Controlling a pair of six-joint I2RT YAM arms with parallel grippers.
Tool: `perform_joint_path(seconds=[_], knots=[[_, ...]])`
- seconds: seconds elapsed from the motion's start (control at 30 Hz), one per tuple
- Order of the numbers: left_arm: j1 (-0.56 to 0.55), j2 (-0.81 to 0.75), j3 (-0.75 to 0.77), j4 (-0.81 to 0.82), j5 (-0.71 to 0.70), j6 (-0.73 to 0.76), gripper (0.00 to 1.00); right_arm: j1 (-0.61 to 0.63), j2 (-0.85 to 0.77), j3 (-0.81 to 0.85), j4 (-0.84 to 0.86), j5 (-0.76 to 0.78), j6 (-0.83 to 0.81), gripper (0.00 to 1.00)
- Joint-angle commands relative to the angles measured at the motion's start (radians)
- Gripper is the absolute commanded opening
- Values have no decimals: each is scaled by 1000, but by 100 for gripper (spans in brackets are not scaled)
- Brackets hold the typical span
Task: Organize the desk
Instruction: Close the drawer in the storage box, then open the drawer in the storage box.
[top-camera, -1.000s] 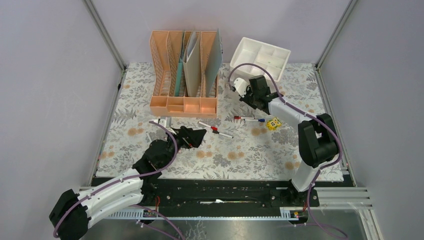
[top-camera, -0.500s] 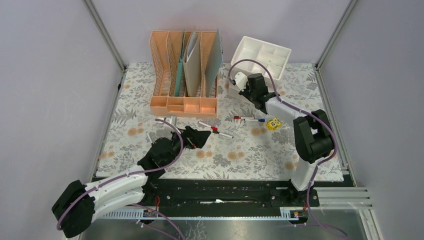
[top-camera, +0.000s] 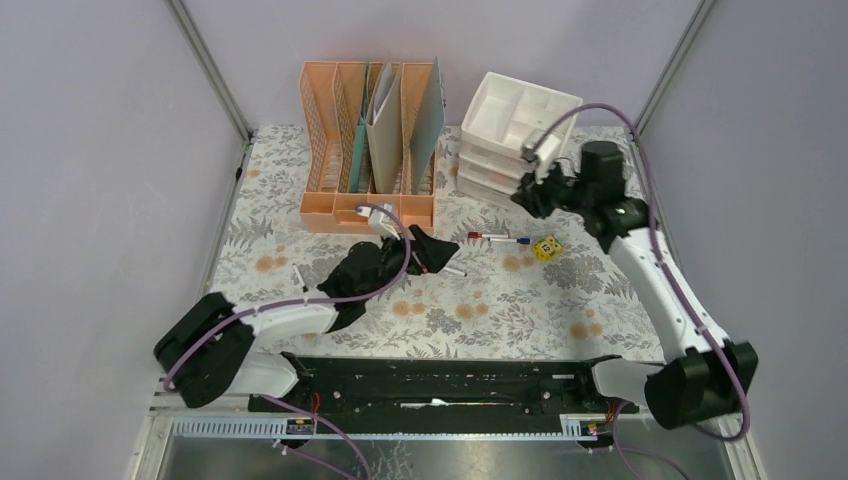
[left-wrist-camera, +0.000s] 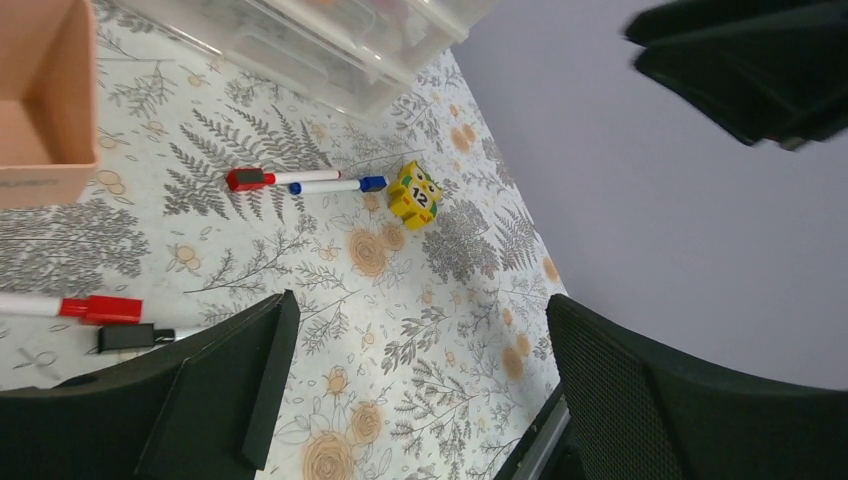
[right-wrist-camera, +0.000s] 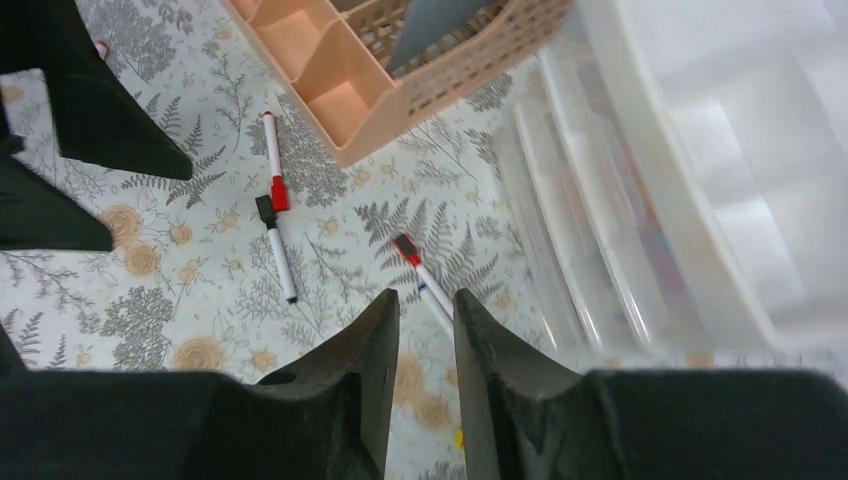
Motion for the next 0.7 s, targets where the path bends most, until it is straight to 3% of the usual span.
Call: perform_joint_path(seconds=[0.0,0.13,0.33,0.67], knots=[[-6,125,99,124,53,-57,99,-185,-103,-104,23,-307,123,35],[-28,249,212,128,71,-93,99,-310,-107,-136,78,-392,208,37],[-60,410,337,134,30,-154,98,-409,-80,-151,154,-465,350,49],[-80,741,596,183,-106,-314,83,-470,-109,-183,215,-454,416,52]])
